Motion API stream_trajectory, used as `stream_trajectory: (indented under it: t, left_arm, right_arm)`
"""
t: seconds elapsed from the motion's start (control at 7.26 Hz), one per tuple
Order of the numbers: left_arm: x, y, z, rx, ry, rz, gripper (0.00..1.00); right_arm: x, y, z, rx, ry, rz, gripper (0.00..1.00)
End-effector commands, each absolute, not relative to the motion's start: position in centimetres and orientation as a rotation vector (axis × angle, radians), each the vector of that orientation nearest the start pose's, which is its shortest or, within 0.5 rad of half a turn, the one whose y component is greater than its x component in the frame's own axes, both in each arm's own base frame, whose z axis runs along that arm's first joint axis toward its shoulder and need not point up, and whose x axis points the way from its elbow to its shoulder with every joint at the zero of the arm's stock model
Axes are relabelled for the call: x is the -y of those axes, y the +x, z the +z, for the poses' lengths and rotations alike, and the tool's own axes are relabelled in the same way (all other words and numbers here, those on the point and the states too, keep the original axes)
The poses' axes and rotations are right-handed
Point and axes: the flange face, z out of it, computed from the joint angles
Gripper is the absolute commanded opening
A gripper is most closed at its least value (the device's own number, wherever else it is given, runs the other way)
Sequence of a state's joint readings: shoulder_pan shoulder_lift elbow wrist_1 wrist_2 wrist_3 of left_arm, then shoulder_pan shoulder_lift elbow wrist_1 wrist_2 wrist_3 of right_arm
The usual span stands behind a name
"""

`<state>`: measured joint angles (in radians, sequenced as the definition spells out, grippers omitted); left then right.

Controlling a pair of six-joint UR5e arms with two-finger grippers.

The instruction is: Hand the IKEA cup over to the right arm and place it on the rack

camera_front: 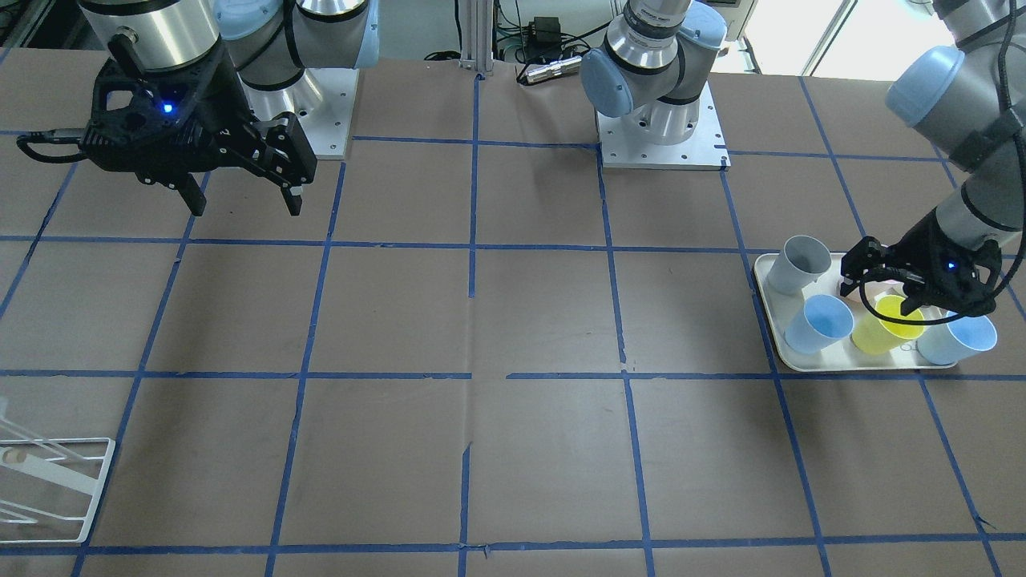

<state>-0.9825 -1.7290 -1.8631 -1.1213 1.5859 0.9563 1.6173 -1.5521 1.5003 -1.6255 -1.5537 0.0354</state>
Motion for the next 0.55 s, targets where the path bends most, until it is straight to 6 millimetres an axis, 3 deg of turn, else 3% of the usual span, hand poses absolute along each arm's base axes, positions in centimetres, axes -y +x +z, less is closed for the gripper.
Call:
stream_trajectory:
  t: [0.0, 0.41]
  left_arm:
    - [50.5, 18.0, 28.5, -3.089, 0.595, 0.041, 0.82]
    - [51.3, 18.6, 26.7, -3.104, 0.613, 0.075, 0.82]
  right_arm:
    - [50.0, 16.0, 52.1, -3.115, -0.025, -0.169, 1.00]
    - [50.0, 16.2, 52.1, -3.103, -0.017, -0.172, 1.00]
